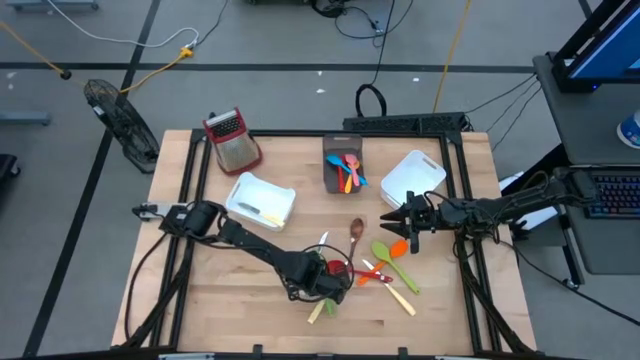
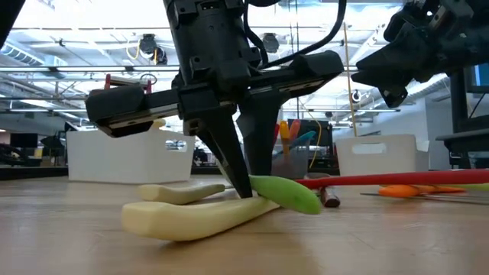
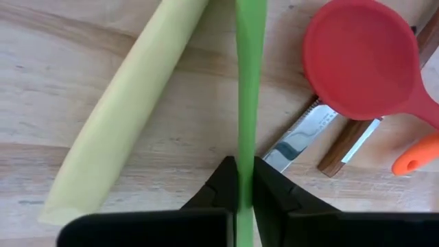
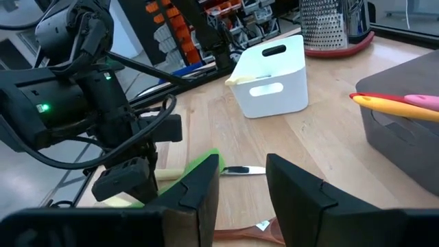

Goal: Pick & Place Kitchen Items
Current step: Put the green spatula into the black bin

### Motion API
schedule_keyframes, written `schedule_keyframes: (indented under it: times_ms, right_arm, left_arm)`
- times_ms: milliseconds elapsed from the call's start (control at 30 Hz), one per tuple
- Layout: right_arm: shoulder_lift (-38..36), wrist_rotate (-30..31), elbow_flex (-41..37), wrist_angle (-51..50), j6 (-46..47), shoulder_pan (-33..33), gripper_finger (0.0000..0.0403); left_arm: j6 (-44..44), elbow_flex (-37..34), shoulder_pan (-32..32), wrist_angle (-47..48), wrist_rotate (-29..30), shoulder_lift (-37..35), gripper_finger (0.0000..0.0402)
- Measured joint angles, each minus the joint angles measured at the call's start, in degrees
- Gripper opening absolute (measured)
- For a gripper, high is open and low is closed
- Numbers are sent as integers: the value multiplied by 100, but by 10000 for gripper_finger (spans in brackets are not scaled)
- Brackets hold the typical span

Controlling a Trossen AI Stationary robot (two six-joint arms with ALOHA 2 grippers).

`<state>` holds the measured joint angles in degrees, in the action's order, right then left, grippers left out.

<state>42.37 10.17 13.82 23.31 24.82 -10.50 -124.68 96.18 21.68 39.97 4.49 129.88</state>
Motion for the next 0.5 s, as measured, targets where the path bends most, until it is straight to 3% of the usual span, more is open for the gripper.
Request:
schedule_keyframes:
  times_ms: [500]
  right_arm:
    - [0, 0, -1, 0, 0, 1, 114]
  left_arm:
    - [-336, -42, 157, 108, 712, -291, 8]
